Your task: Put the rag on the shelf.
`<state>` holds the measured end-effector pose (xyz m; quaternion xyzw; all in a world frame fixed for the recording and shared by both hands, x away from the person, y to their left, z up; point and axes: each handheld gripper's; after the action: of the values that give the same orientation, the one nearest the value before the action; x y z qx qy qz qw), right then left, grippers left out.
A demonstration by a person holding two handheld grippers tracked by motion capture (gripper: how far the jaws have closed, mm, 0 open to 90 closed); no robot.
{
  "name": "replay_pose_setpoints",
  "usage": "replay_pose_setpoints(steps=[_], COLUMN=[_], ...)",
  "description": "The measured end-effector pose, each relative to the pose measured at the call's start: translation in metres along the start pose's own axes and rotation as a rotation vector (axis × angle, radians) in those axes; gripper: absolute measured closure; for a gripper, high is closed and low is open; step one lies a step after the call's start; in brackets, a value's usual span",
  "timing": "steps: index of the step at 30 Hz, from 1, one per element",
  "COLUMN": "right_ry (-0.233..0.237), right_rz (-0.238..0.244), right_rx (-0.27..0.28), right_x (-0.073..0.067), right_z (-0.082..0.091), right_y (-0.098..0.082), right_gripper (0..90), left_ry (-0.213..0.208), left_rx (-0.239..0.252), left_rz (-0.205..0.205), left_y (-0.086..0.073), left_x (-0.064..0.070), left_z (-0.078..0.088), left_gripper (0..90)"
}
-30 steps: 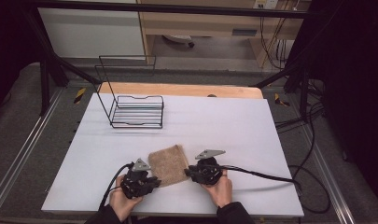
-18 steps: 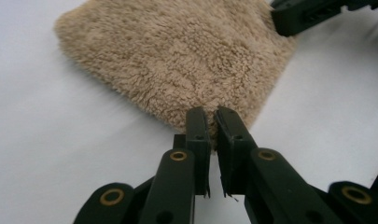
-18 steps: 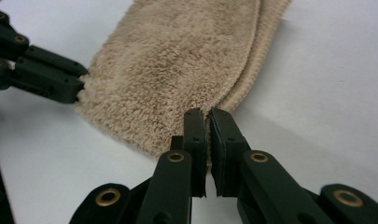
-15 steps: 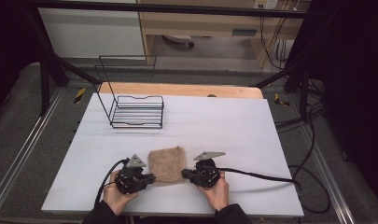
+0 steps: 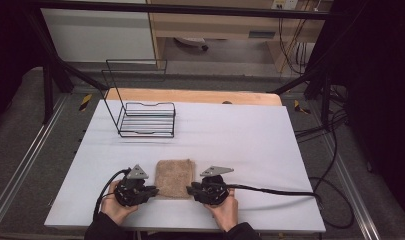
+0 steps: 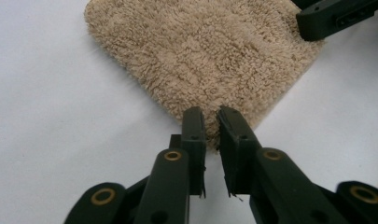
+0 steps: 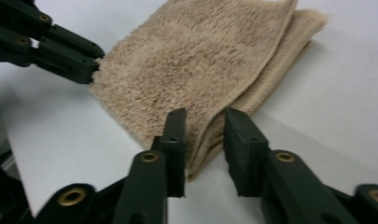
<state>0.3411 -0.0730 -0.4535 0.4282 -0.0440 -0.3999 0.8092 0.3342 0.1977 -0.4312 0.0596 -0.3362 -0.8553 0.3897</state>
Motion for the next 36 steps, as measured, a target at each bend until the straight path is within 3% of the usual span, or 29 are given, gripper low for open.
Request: replay_pose_setpoints(steps=[3, 4, 7, 8, 11, 12, 17, 20, 24, 31, 36], right_ry=[-0.029, -0.023, -0.020, -0.015, -0.007, -0.014, -0.034, -0.024, -0.032, -0.025, -0.035], right_rz=[0.039, 0.064, 0.055, 0.041, 0.037, 0.050, 0.075, 0.080, 0.098, 0.105, 0.102], right_rx=[0.016, 0.036, 0.048, 0.063, 0.063, 0.078, 0.094, 0.061, 0.045, 0.036, 0.024], right_x=[0.002, 0.008, 0.014, 0.022, 0.029, 0.034, 0.041, 0.043, 0.044, 0.044, 0.045], right_z=[0.004, 0.009, 0.013, 0.018, 0.021, 0.025, 0.029, 0.028, 0.027, 0.027, 0.026], right_y=[0.002, 0.005, 0.006, 0.007, 0.008, 0.007, 0.007, 0.008, 0.007, 0.008, 0.007], right_gripper=[60.4, 52.9, 46.8, 39.3, 35.2, 27.7, 17.2, 10.4, 4.1, 1.0, 0.4], left_ry=[-0.003, -0.006, -0.004, -0.002, 0.000, 0.013, 0.030, 0.030, 0.026, 0.047, 0.070], left_rx=[0.023, 0.058, 0.084, 0.105, 0.123, 0.145, 0.156, 0.143, 0.161, 0.173, 0.135], left_rz=[0.011, 0.022, 0.032, 0.046, 0.053, 0.056, 0.080, 0.091, 0.126, 0.166, 0.203], left_y=[0.001, 0.002, 0.003, 0.004, 0.006, 0.009, 0.019, 0.028, 0.038, 0.050, 0.051], left_x=[-0.001, -0.002, -0.005, -0.008, -0.012, -0.016, -0.027, -0.036, -0.049, -0.063, -0.070], left_z=[0.005, 0.010, 0.013, 0.015, 0.016, 0.017, 0.013, 0.007, 0.004, -0.009, -0.025], left_gripper=[74.6, 68.8, 61.5, 53.7, 46.3, 43.1, 35.9, 29.8, 23.6, 19.9, 30.8])
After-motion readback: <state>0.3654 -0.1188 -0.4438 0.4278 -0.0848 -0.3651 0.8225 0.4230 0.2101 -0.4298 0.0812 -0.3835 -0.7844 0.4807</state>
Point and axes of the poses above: each handheld gripper's, and its own axes: z roughly backward along the jaws, y roughly out of its top, x roughly to its right, and after that the axes turned 2 degrees about z, right-handed
